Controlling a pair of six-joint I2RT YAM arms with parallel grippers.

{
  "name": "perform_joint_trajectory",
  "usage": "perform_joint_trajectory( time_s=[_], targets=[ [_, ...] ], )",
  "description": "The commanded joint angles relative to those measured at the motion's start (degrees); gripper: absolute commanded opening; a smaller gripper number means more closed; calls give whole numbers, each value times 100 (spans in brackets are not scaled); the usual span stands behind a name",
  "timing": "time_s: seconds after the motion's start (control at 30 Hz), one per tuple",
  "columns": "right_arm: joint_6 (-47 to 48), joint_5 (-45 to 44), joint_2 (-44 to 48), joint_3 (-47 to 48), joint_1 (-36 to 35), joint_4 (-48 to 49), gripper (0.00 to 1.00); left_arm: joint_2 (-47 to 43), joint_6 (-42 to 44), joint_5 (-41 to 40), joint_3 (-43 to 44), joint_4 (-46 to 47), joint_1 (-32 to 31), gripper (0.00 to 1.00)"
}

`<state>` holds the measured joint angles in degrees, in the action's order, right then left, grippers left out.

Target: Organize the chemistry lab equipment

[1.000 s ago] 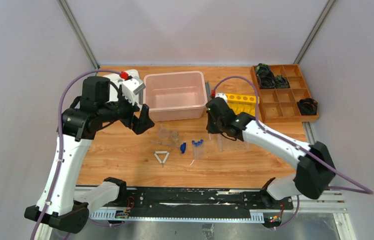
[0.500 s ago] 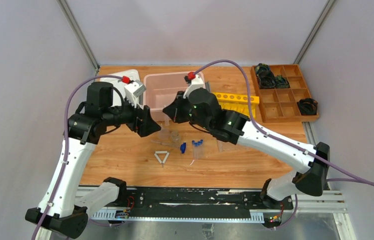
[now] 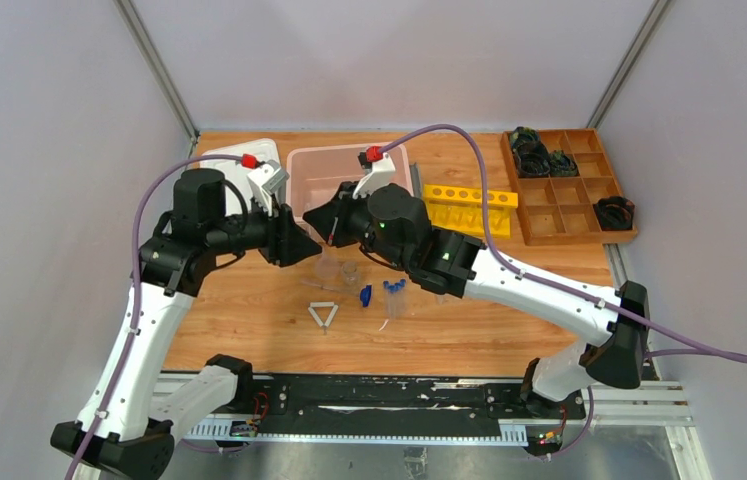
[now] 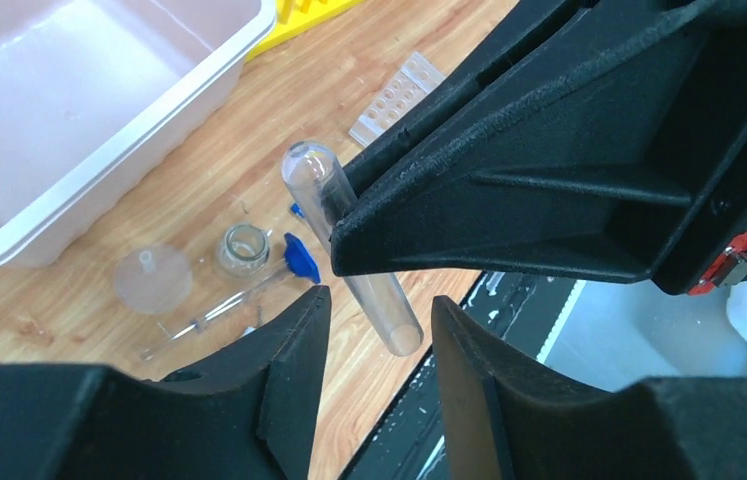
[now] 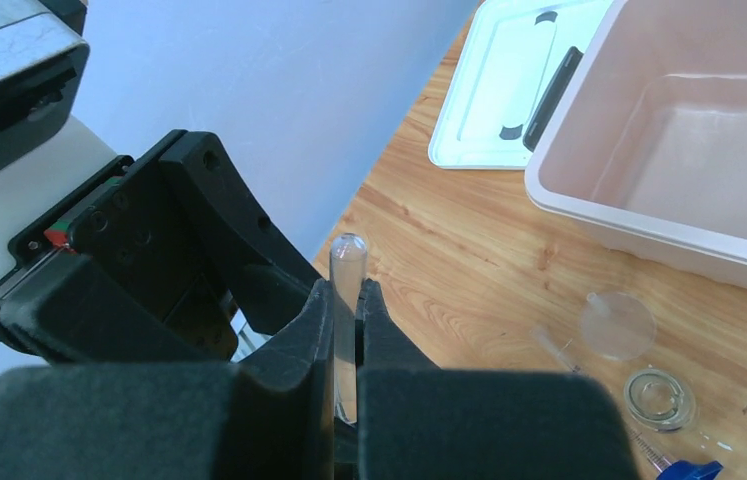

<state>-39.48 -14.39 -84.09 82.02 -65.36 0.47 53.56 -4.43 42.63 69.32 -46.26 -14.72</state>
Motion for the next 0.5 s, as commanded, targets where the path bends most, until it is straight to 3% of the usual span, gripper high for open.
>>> perform_joint_trajectory(
  time_s=[0.0, 0.07, 0.13, 0.23, 0.37, 0.47],
  targets=[
    [-63, -165, 131, -18, -73, 312, 0, 11, -154, 162, 4, 308, -13, 44],
    [-68, -151, 122, -26, -78, 306, 0, 40, -144, 170, 41, 319, -13, 35],
    [-67, -119, 115, -30, -74, 305, 5, 49, -62, 154, 42, 307, -13, 17],
    [-27, 16, 3, 282, -18, -205, 36, 0, 173, -4, -16, 281, -13, 1],
    [-34, 805, -425, 1315, 376, -1874, 56, -6, 780, 6, -59, 72, -13, 0],
    [-185, 1896, -823, 2093, 737, -2905, 62, 38, 1362, 299, -11, -265, -13, 0]
  ],
)
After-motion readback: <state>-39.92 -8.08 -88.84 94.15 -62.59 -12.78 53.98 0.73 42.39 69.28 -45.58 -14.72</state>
